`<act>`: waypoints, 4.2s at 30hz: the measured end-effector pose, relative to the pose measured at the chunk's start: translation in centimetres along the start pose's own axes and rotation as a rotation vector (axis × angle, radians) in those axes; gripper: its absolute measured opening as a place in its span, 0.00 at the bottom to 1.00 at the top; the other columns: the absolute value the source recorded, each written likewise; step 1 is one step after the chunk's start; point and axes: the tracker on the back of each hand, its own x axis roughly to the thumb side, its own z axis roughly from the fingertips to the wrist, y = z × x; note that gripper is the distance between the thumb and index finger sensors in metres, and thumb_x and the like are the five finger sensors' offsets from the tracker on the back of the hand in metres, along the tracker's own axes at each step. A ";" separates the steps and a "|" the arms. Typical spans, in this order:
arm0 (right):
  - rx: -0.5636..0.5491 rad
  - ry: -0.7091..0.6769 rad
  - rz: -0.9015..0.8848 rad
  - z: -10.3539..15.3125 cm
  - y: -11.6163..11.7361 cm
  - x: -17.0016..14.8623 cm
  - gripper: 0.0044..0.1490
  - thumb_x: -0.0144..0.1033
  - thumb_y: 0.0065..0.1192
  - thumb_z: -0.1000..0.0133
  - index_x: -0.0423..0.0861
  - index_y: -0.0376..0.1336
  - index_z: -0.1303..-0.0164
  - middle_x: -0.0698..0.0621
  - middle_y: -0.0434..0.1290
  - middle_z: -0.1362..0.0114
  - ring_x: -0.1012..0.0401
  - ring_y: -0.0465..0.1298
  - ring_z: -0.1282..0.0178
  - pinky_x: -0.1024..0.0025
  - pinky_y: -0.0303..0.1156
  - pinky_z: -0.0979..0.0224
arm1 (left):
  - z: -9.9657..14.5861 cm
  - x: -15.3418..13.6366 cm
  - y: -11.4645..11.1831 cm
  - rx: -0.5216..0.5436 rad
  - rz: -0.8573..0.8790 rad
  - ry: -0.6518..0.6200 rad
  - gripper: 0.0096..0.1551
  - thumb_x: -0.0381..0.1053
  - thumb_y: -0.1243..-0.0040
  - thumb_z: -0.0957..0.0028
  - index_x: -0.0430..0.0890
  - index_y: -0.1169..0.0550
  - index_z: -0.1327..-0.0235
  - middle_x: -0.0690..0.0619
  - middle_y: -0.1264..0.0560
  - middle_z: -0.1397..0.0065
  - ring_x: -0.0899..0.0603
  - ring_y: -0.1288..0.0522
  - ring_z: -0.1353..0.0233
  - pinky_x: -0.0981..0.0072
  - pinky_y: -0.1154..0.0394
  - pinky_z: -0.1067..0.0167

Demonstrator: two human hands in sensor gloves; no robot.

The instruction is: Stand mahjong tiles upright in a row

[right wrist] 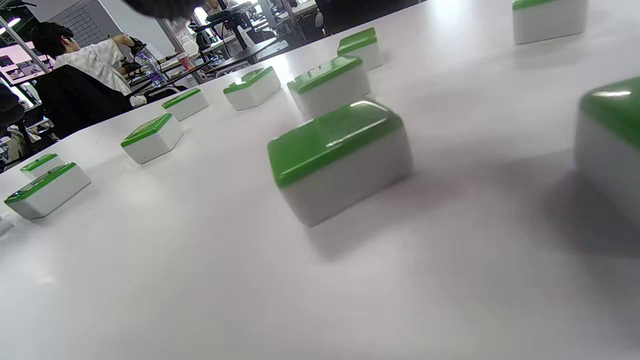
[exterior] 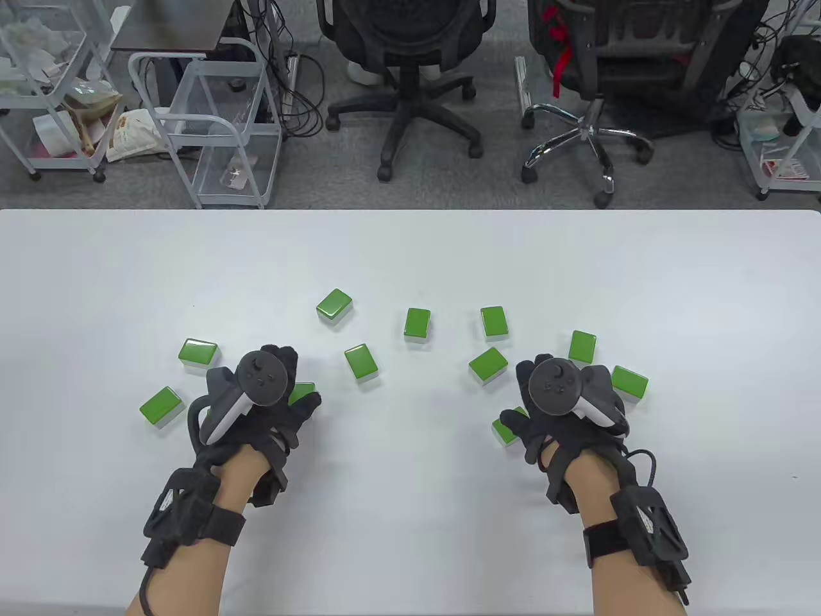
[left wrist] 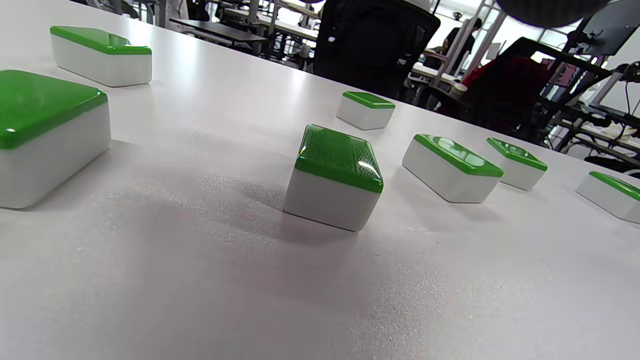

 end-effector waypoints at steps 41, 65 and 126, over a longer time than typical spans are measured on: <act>0.176 0.603 0.488 0.3 1.4 -4.3 0.58 0.61 0.68 0.61 0.30 0.54 0.36 0.31 0.73 0.37 0.46 0.87 0.52 0.45 0.81 0.51 | 0.0 0.3 0.1 -0.003 -0.025 -0.019 0.52 0.75 0.51 0.69 0.61 0.52 0.31 0.57 0.55 0.18 0.38 0.54 0.16 0.38 0.47 0.24; 0.410 -0.259 0.432 0.2 7.8 13.9 0.52 0.36 0.71 0.65 0.32 0.52 0.33 0.28 0.62 0.30 0.42 0.79 0.44 0.39 0.71 0.38 | 0.1 -0.1 0.6 0.007 -0.019 -0.008 0.52 0.75 0.51 0.69 0.61 0.52 0.31 0.57 0.55 0.18 0.38 0.54 0.16 0.38 0.46 0.24; 0.461 -0.136 0.064 -0.6 3.7 6.7 0.47 0.38 0.74 0.65 0.36 0.60 0.35 0.31 0.68 0.29 0.41 0.83 0.51 0.48 0.78 0.49 | 0.2 0.0 0.6 0.000 -0.019 -0.005 0.52 0.75 0.51 0.69 0.61 0.52 0.31 0.57 0.55 0.18 0.38 0.54 0.16 0.38 0.46 0.24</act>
